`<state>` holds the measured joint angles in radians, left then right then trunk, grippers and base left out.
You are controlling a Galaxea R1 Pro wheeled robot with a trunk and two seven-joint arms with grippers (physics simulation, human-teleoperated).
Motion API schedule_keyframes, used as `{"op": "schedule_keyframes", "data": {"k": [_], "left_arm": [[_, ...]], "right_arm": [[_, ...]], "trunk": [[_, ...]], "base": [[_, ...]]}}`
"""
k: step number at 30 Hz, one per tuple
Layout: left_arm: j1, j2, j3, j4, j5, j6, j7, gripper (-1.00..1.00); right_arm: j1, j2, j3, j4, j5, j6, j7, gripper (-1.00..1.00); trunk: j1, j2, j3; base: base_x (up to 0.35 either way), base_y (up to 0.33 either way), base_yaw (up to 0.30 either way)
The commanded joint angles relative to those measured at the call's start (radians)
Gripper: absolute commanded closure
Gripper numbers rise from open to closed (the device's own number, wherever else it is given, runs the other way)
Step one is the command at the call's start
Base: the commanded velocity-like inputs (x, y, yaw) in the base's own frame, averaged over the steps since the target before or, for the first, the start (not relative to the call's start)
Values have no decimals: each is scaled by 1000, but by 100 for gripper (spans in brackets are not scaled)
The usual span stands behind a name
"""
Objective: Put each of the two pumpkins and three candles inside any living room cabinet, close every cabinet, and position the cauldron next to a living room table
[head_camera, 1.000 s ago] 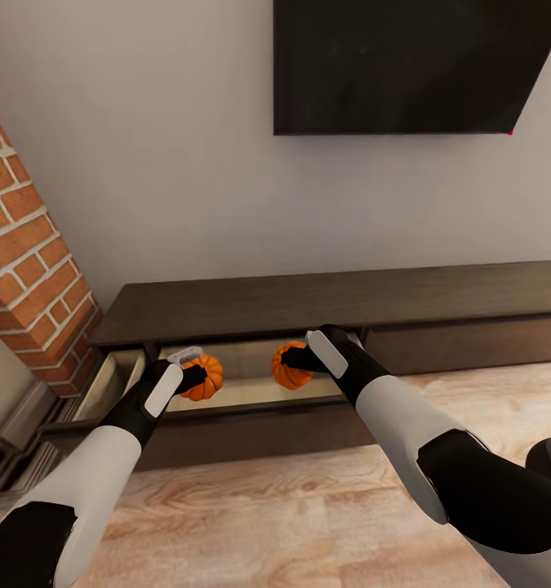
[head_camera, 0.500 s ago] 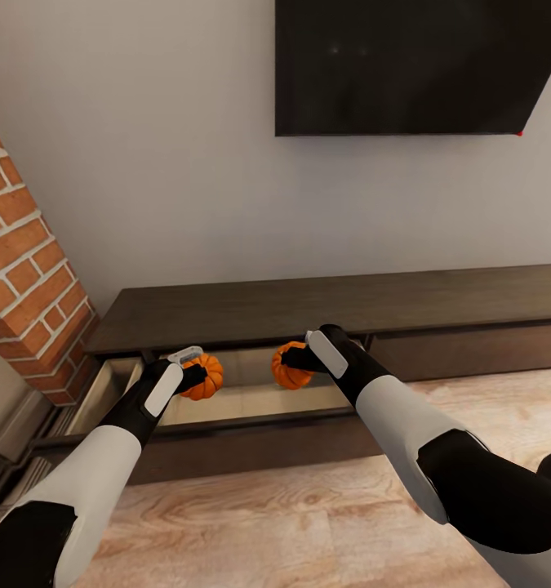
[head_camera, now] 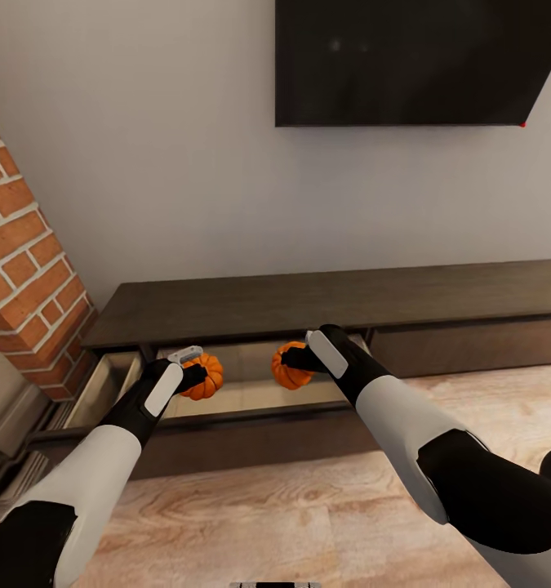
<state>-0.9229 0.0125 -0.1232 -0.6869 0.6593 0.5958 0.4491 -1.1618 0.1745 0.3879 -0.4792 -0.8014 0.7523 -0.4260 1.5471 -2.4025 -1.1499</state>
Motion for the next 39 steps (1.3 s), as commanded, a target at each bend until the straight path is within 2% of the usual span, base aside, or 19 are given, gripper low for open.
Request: {"op": "schedule_keyframes", "data": {"k": [1,10,39], "left_arm": [[-1,1,-6,-2,10,1,10,100],[-1,1,-6,-2,10,1,10,100],[-1,1,-6,-7,10,1,9,100]], "right_arm": [[-1,0,3,-1,-8,1,-9,100],[-1,0,3,-1,-9,2,-8,100],[-1,0,3,-2,-10,3,-8,100]], "trunk": [[4,-8,-4],[38,-71,-32],[38,-71,-32]], "base": [[0,0,0],[0,0,0],[49,0,0]]}}
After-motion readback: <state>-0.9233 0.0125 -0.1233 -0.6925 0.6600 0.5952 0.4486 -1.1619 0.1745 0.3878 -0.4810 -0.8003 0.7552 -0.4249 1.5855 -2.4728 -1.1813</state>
